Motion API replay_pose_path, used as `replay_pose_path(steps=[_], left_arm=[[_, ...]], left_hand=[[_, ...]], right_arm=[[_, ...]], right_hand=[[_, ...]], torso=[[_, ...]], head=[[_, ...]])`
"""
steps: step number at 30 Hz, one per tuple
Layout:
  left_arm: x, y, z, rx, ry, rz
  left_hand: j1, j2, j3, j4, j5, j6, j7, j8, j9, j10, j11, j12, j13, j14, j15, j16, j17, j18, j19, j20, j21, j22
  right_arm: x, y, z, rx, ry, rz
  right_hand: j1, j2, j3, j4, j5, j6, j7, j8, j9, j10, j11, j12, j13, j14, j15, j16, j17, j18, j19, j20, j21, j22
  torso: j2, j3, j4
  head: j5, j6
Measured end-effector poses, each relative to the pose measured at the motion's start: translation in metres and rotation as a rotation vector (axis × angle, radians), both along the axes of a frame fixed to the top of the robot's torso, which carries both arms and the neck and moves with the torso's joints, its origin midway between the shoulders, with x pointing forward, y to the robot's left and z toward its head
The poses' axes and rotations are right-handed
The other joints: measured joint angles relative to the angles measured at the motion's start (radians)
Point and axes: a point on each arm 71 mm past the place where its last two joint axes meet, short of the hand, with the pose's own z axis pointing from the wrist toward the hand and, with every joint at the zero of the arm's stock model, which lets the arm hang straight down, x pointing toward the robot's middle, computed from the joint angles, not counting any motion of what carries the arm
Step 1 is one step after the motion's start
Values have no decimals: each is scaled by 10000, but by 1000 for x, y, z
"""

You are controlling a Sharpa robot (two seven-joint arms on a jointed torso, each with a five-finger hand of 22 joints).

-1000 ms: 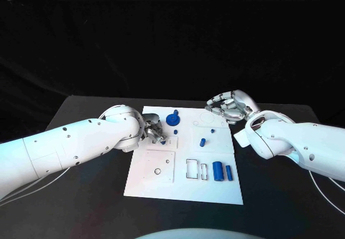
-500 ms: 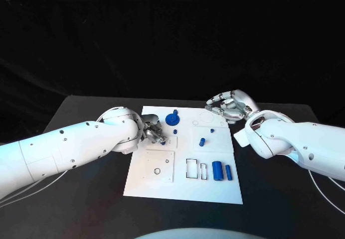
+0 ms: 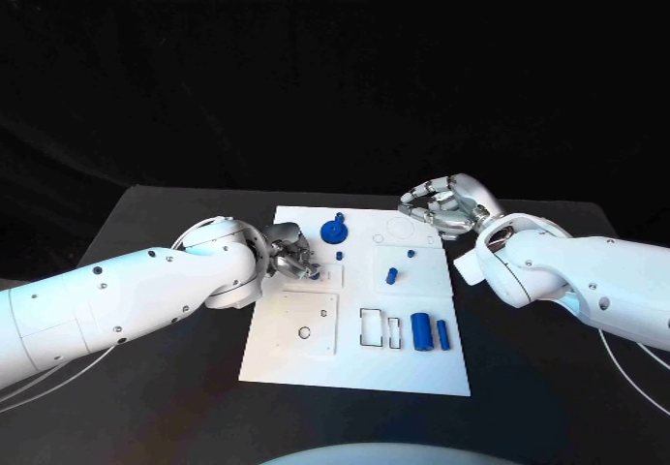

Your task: Assemble the parts on the task board

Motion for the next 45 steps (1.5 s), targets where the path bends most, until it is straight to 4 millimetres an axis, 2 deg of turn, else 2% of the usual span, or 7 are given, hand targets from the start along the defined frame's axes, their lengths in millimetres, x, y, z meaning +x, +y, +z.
replay_pose_path(steps=[11,26,45], left_arm=[[-5,8,-8,-562,-506,315],[-3,5,-14,-568,-1282,129],[-2,2,-16,-80,-1237,-188]], left_hand=[[-6,-6,0,0,37,37,-2,0,10,-1,0,46,35,0,0,40,1,0,0,0,35,34],[18,17,1,1,34,48,-6,0,7,-2,2,45,45,0,1,40,0,0,36,-36,41,70],[21,21,1,1,30,67,6,-22,-1,-2,3,42,23,0,1,39,0,1,36,-35,40,95]], right_arm=[[0,-2,0,-8,3,-38],[0,-3,-1,-9,22,-50],[0,-3,-3,-14,58,-68]], right_hand=[[1,0,0,0,0,0,0,0,-1,0,0,0,0,0,0,0,-1,0,0,0,0,1],[1,-1,-43,42,37,0,0,0,8,0,0,0,-1,0,0,0,-1,0,0,0,0,1],[1,-1,-42,41,37,0,0,0,7,0,0,0,-1,0,0,0,-2,0,0,0,0,1]], torso=[[-8,-7,16],[7,-2,-17],[12,7,-12]], head=[[-32,-18],[-27,16],[-41,-53]])
